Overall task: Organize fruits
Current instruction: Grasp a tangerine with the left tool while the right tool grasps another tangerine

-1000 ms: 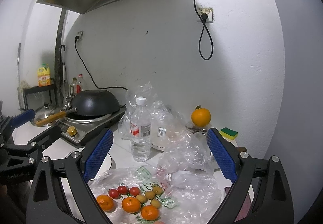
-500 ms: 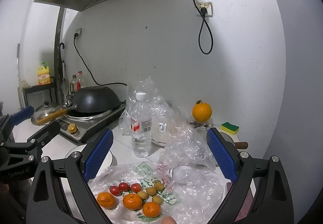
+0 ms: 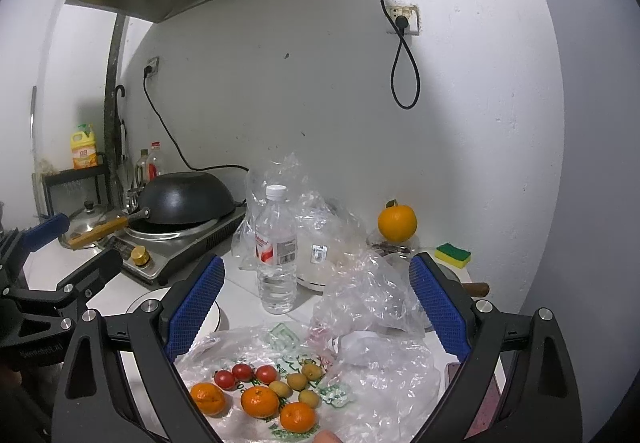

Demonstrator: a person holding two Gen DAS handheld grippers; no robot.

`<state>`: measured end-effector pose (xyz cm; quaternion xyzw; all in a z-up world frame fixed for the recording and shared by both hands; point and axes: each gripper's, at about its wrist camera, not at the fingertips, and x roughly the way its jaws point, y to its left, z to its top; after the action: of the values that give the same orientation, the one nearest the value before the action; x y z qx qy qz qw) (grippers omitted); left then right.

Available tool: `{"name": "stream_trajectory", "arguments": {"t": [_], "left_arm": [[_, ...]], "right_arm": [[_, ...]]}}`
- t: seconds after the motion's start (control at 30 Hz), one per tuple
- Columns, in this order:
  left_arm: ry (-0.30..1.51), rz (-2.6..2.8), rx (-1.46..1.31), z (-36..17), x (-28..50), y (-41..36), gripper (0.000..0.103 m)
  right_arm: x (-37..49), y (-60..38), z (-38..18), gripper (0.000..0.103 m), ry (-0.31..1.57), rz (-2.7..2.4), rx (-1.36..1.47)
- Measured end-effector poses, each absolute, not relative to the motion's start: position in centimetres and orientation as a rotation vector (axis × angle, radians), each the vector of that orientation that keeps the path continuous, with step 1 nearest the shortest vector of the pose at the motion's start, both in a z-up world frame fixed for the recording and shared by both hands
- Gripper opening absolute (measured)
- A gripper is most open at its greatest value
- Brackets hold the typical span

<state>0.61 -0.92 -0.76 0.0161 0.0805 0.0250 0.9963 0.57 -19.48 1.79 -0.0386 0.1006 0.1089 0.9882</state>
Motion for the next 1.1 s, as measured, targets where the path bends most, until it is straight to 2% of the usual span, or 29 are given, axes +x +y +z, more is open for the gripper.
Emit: {"name": "stream_trajectory", "arguments": {"t": [0.37,0.7,0.8,0.87,0.93,1.0,1.1], "left_arm": [[0.2,0.031,0.049,-1.5,1.0,-1.4,0.102],[0.547,-0.054,0.085,-8.3,5.0,-3.0,0.101],[0.608,-0.087,0.1,-10.5,5.4,-4.0,0.098],[0.645,-0.107,0.112,-11.6,5.8,-4.5,0.088],[0.692,-0.122,0.118,-13.0,6.3,-5.0,0.084],[0.717,-0.128,0.123,-13.7,6.6,-5.2,0.083],[0.752,-0.144,0.139,-14.6,7.0,-5.7,0.083]], "right_arm": [[1.0,-19.7,1.2,0.095,0.217,0.217,-0.073],[4.0,-20.9,-6.2,0.095,0.5,0.228,-0.073],[4.6,-21.3,-8.5,0.087,0.575,0.237,-0.066],[4.8,-21.3,-9.6,0.086,0.606,0.239,-0.071],[5.0,-21.5,-10.5,0.083,0.63,0.248,-0.059],[5.3,-21.2,-11.3,0.076,0.654,0.262,-0.059],[5.8,-21.0,-12.3,0.075,0.684,0.28,-0.052]]}}
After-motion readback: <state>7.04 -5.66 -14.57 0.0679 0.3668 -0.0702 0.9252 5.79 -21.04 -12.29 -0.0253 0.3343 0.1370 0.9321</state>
